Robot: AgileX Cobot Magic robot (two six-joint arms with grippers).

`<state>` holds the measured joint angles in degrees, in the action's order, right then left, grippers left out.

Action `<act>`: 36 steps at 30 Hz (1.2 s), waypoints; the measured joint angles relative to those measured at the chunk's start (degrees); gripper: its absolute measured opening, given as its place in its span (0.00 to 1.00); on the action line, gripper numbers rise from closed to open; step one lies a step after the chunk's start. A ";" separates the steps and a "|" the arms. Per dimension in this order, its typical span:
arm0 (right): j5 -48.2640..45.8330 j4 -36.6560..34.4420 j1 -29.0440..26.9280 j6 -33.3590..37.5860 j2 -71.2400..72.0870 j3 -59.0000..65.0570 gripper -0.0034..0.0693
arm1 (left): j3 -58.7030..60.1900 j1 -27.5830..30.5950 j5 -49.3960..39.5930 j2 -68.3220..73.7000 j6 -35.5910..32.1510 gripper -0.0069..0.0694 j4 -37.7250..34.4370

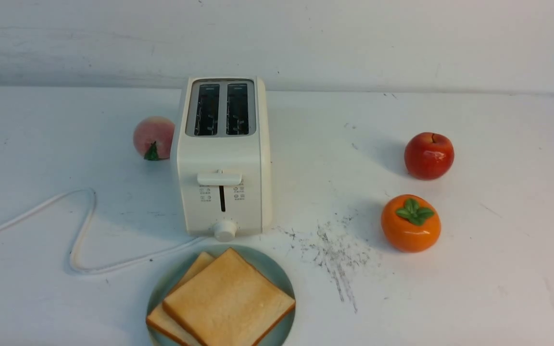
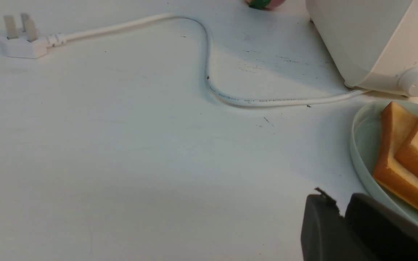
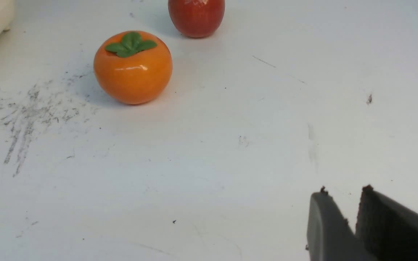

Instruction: Take toasted bread from bread machine on white table place on plate.

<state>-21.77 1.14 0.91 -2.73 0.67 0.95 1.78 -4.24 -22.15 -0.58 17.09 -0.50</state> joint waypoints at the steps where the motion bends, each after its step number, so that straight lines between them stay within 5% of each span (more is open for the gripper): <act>1: 0.00 0.00 0.00 0.00 0.00 0.00 0.25 | 0.00 0.00 0.00 0.00 0.00 0.21 0.00; 36: -0.06 0.17 -0.04 -0.25 0.00 0.00 0.28 | 0.00 0.00 0.00 0.00 0.00 0.25 0.00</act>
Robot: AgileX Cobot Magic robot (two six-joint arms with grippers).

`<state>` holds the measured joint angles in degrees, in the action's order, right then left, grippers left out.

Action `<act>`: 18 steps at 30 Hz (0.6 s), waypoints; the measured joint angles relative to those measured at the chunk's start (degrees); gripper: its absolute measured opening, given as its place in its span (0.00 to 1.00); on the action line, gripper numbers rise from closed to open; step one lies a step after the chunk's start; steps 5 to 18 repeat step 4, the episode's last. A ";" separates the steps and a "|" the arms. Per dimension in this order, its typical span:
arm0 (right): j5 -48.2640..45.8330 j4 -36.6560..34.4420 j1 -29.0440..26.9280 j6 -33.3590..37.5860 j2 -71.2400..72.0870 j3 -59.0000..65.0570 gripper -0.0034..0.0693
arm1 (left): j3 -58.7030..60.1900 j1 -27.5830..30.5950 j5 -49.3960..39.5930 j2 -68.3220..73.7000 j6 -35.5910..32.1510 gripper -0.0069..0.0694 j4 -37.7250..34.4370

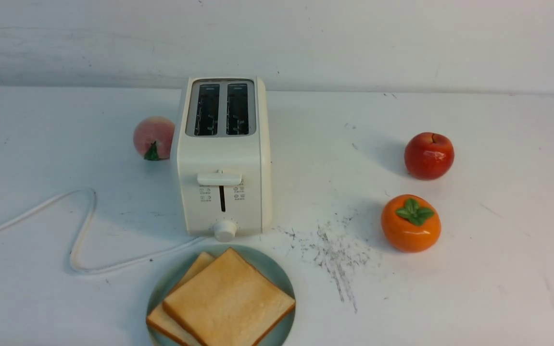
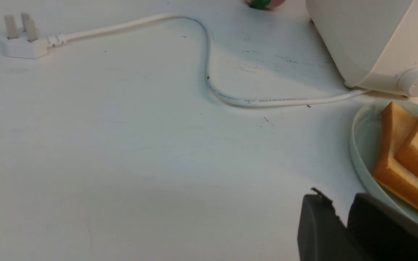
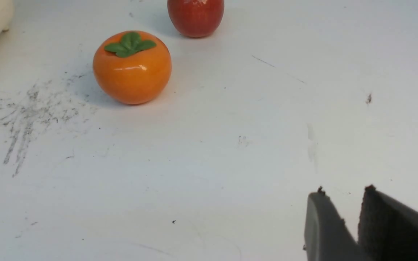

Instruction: Take toasted bread from bread machine on white table place on plate.

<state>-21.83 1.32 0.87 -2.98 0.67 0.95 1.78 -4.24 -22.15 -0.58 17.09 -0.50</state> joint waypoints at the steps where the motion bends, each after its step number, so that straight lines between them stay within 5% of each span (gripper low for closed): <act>1: 0.00 0.00 0.00 0.00 0.00 0.00 0.28 | 0.00 0.00 0.00 0.00 0.00 0.25 0.00; 18: 0.00 0.00 0.00 0.00 0.00 0.00 0.28 | 0.00 0.00 0.00 0.00 0.00 0.25 0.00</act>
